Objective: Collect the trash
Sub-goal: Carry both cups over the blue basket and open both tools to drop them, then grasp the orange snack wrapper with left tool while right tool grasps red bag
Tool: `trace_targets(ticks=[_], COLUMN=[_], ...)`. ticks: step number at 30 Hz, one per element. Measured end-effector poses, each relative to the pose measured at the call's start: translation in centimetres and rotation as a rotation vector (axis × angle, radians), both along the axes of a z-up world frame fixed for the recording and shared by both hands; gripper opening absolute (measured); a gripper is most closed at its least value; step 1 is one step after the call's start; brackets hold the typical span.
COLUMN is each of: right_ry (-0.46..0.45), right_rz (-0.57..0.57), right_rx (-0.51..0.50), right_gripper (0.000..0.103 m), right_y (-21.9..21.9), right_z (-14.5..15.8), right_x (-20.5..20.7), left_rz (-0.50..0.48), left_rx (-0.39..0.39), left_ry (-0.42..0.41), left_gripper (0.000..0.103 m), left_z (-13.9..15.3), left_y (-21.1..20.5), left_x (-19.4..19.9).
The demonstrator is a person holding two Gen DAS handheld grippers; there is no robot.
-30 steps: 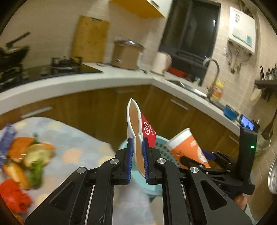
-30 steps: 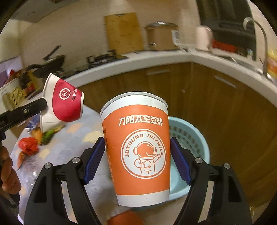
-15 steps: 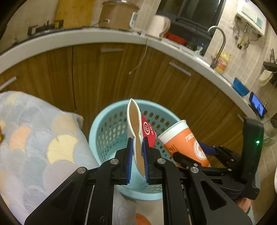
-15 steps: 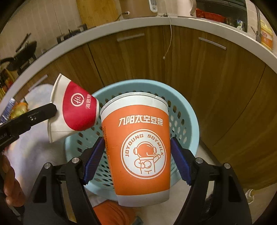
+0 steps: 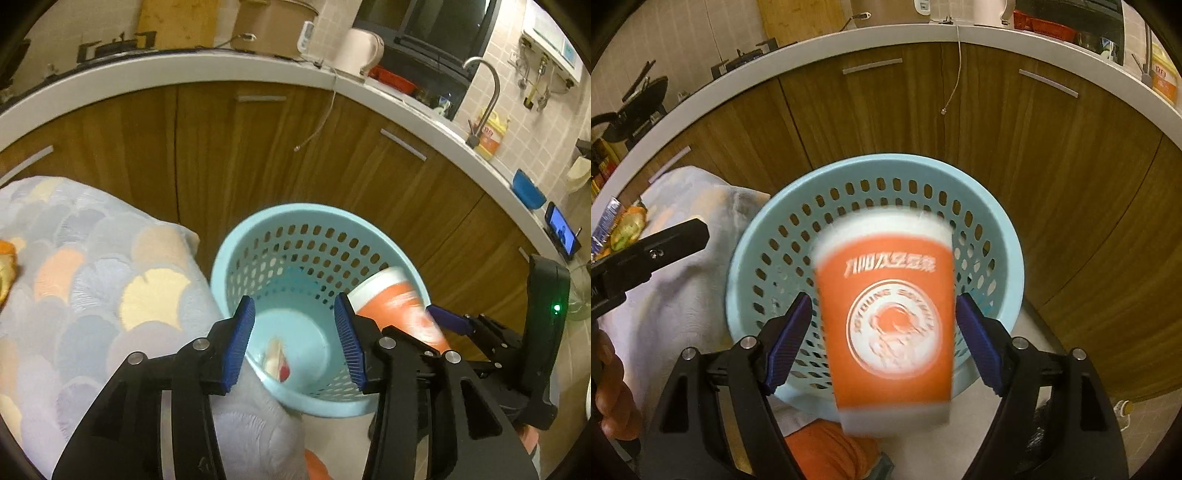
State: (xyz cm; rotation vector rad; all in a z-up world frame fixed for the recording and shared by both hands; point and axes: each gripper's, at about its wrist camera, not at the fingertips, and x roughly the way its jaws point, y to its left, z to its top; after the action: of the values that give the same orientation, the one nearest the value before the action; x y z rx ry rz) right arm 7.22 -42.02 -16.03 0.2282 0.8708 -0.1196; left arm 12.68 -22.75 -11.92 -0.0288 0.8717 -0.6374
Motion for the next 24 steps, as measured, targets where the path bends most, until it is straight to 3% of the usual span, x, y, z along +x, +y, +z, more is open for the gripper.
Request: trace_targets(ticks=[9,13,20,24], right_ry=[-0.094,-0.149,-0.255,-0.293], right_rz=[0.024,0.067,0.195,0.292], right_rx=[-0.052,-0.062,-0.072,-0.084], right_gripper=[0.076,0.076,0.076,0.074], right_y=[2.6,4.8,11.4,16.8], right_z=[3.8,5.8,9.2,10.4], right_x=[-1.8,-2.4,-3.0,-2.9], left_rz=[0.077,0.149,0.303,0.403], left_rx=[-0.073,-0.109,-0.142,-0.149], left_ry=[-0.061,-0.11,-0.21,-0.269], left_gripper=[0.046,0.054,0.065,0.065], left_z=[3.6,5.9,10.1,12.3], left_y=[5.4,9.7,18.0,23.1], left_x=[-3.0,-4.8,-8.1,-10.3])
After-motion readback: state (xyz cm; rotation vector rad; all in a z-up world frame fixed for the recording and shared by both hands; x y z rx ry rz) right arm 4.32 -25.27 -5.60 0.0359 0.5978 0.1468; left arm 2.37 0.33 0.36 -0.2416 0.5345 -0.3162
